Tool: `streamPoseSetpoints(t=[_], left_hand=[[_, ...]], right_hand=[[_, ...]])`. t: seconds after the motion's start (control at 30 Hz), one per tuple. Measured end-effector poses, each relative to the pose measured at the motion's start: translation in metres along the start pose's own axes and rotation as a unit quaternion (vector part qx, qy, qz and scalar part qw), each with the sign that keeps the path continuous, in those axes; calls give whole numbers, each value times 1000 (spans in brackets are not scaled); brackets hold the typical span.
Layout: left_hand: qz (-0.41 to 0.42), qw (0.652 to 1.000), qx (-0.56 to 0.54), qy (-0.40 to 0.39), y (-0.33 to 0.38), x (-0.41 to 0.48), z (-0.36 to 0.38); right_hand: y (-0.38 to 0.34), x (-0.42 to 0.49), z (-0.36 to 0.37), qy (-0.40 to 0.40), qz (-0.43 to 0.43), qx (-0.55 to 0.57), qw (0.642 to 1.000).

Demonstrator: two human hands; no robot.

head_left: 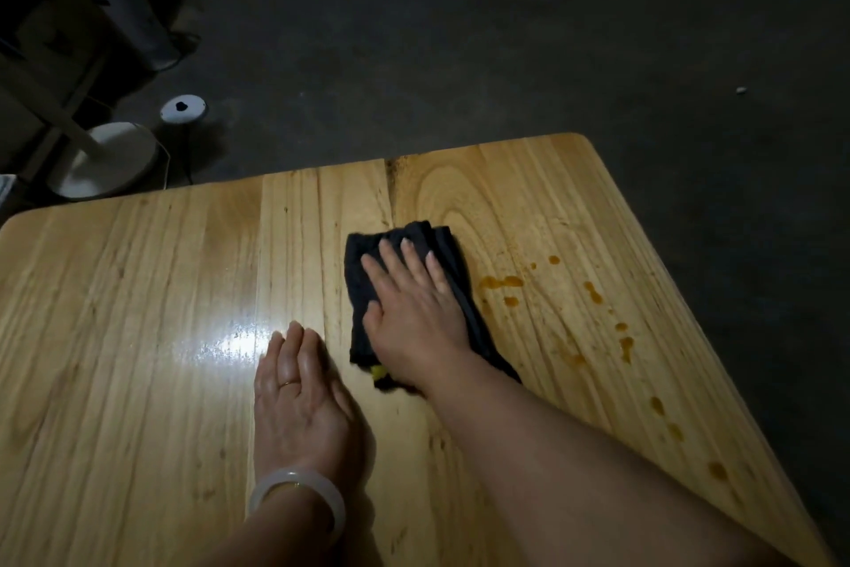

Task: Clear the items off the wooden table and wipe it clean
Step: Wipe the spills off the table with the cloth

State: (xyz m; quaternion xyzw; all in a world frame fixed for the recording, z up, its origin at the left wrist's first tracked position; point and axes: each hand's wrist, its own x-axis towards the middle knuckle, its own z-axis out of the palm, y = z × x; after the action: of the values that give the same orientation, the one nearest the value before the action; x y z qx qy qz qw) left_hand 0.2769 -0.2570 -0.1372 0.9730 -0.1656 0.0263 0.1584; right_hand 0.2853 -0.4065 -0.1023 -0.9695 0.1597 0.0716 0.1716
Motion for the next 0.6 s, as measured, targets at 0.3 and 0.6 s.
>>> streamPoseSetpoints(t=[0.3, 0.6], left_hand=[[-3, 1000, -12, 12, -2, -1, 3], [-6, 999, -15, 37, 4, -5, 5]], right_hand=[[54, 42, -26, 17, 136, -5, 991], [7, -64, 11, 30, 69, 22, 997]])
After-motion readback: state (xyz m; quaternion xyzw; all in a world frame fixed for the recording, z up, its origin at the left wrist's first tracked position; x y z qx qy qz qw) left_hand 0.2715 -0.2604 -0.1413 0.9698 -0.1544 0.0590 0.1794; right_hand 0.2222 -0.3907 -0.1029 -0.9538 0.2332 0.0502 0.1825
